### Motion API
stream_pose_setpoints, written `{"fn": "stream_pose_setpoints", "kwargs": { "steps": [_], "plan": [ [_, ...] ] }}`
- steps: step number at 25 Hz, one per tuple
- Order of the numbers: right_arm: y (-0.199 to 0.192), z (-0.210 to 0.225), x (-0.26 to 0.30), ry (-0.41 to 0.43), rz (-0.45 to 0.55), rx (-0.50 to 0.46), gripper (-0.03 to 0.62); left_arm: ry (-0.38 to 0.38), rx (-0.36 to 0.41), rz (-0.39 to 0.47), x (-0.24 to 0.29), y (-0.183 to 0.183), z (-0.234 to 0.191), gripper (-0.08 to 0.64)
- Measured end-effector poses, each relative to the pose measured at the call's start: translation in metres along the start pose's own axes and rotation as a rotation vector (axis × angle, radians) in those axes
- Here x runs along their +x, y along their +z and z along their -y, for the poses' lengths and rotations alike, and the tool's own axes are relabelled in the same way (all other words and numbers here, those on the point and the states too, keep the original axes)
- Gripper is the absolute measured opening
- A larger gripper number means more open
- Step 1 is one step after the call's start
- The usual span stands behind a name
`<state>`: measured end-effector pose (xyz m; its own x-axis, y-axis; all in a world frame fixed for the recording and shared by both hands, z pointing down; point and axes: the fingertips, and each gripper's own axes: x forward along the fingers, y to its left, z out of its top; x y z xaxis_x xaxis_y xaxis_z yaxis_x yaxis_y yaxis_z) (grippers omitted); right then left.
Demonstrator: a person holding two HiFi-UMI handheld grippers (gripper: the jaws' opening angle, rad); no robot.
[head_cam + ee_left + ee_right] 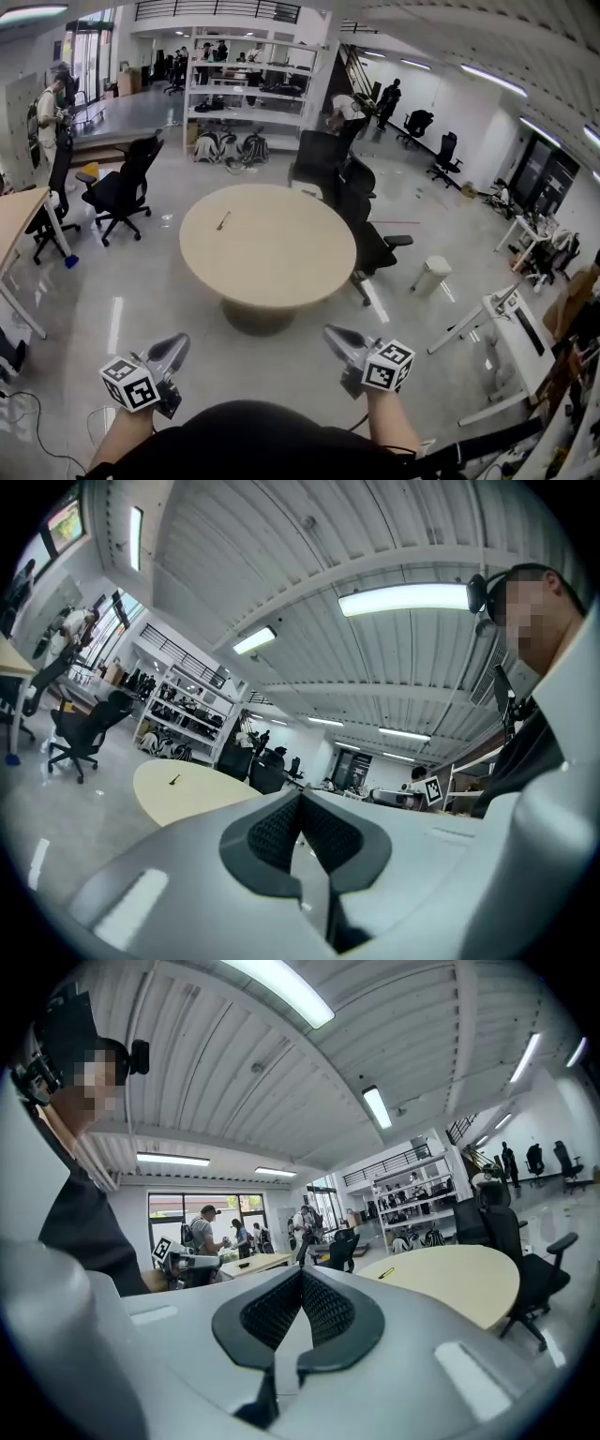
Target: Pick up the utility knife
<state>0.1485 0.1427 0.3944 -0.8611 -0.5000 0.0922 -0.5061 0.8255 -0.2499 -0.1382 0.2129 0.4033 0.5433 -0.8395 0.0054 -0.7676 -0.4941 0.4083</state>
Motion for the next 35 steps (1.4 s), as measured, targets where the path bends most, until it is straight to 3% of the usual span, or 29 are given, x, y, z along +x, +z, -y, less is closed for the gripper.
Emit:
{"fn": "stream_pose_setpoints", "kwargs": {
  "steps": [10, 18, 26, 30, 35],
  "plan": [
    [-0.004, 0.106, -0.047, 0.011, 0.019, 0.052, 0.014, 0.028, 0.018, -0.062, 0.1, -0.027, 0.036, -0.008],
    [-0.019, 0.157, -0.05, -0.061, 0.011, 0.111, 0.014, -0.021, 0.009, -0.115, 0.16, -0.03, 0.018, -0.008],
    [0.01, 0.188, 0.007, -0.195, 0.004, 0.062, 0.014, -0.15, -0.034, -0.128, 0.221, -0.009, -0.062, -0.008],
    [0.039, 0.198, 0.057, -0.237, 0.033, 0.047, 0.014, -0.211, -0.023, -0.117, 0.248, 0.032, -0.109, -0.008],
    [0.071, 0.2, 0.135, -0.258, 0.052, 0.019, 0.014, -0.236, -0.024, -0.126, 0.26, 0.075, -0.183, -0.008]
  ]
}}
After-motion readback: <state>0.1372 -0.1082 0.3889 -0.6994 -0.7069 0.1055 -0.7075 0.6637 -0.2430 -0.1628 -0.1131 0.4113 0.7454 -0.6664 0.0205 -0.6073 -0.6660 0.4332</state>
